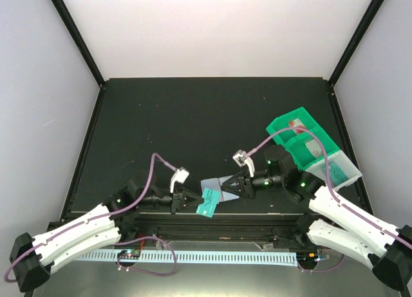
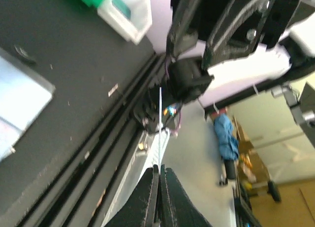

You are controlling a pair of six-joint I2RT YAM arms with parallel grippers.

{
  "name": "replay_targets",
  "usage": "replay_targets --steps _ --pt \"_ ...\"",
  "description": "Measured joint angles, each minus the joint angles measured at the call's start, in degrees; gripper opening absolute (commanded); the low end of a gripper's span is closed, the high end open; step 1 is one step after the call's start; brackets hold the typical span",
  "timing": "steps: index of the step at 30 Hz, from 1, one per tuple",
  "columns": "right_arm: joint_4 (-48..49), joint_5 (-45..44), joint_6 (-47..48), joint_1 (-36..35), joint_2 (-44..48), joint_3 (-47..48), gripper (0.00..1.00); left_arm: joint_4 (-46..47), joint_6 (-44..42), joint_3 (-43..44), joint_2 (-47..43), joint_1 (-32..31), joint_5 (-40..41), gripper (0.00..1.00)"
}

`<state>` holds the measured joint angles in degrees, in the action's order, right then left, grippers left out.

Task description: Take the credit cards out of the card holder

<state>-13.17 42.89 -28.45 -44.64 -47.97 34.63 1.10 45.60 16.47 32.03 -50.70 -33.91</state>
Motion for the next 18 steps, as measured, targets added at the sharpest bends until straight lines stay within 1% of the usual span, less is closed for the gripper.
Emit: replay_targets --steps 5,10,18 --pt "-4.4 3.0 4.5 0.0 -4.8 1.4 0.2 -2.5 -3.3 0.0 5.1 0.0 -7.4 0.02" --pt "-6.9 5.1 6.9 0.0 -8.1 1.6 0.2 -3.1 -5.1 0.0 6.2 0.0 -10.9 0.01" --pt "-6.4 8.5 7.8 0.0 -10.3 1.7 0.2 -1.5 -7.4 0.3 7.5 0.0 -14.7 0.01"
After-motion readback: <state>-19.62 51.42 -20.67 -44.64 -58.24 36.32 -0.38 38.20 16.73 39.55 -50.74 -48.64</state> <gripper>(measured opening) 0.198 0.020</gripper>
